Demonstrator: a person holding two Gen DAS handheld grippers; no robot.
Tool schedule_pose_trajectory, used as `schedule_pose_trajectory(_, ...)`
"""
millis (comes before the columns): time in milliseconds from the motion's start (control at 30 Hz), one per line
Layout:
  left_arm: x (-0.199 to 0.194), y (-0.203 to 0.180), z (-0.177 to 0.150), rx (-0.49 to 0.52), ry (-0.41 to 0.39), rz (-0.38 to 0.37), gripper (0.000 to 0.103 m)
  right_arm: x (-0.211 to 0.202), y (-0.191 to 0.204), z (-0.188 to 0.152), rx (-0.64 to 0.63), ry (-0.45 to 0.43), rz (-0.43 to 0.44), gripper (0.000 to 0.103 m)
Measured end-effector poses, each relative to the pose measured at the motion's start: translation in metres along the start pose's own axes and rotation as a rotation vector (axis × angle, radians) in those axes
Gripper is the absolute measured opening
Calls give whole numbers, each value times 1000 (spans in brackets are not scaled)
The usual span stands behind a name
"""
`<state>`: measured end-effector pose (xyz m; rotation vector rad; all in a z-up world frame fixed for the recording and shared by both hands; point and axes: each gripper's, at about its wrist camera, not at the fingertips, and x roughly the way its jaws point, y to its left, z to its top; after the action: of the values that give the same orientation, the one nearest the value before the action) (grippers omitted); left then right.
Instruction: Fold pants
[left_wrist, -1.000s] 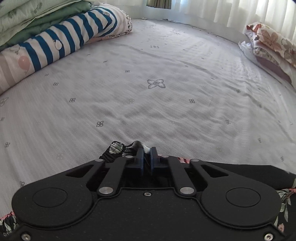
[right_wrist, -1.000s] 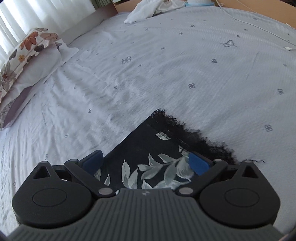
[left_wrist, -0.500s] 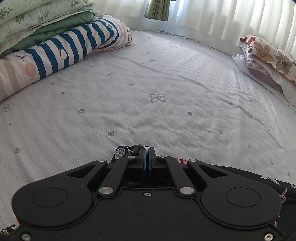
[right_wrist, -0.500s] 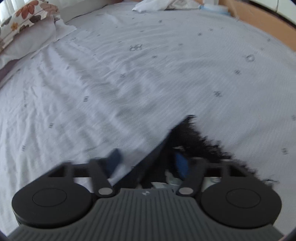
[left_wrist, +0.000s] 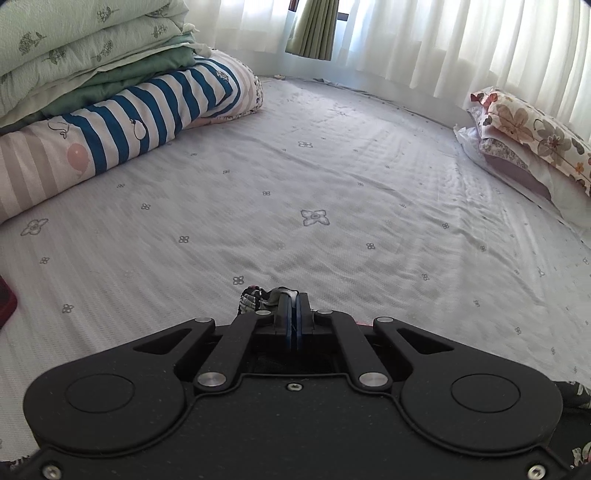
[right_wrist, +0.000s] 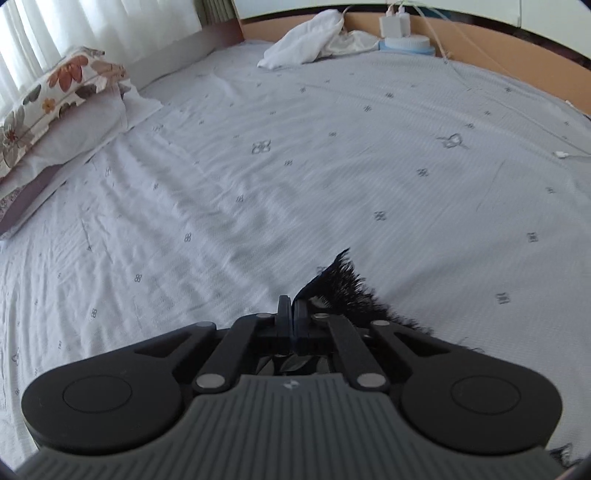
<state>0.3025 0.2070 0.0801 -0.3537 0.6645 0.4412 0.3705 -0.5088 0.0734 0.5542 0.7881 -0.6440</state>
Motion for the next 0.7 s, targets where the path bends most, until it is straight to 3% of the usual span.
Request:
schedule_pose_trajectory(367, -24, 3, -5, 31, 4, -3, 3, -33, -49, -14, 54, 20, 30, 2)
schedule_pose_trajectory(467, -25, 3, -6, 32, 7, -3, 3, -27, -54, -23, 105, 121, 172, 19)
schedule_pose_trajectory(533, -26, 4, -7, 21, 12, -7, 3, -22, -49, -36, 128, 187, 273, 57)
schedule_pose_trajectory(567, -27, 4, -7, 16, 14, -11, 3, -20, -43, -43, 124, 216, 315, 64)
schedule_pose_trajectory(700, -32, 5, -4, 6, 20, -27, 3, -8, -10, -75, 103, 336, 418, 68)
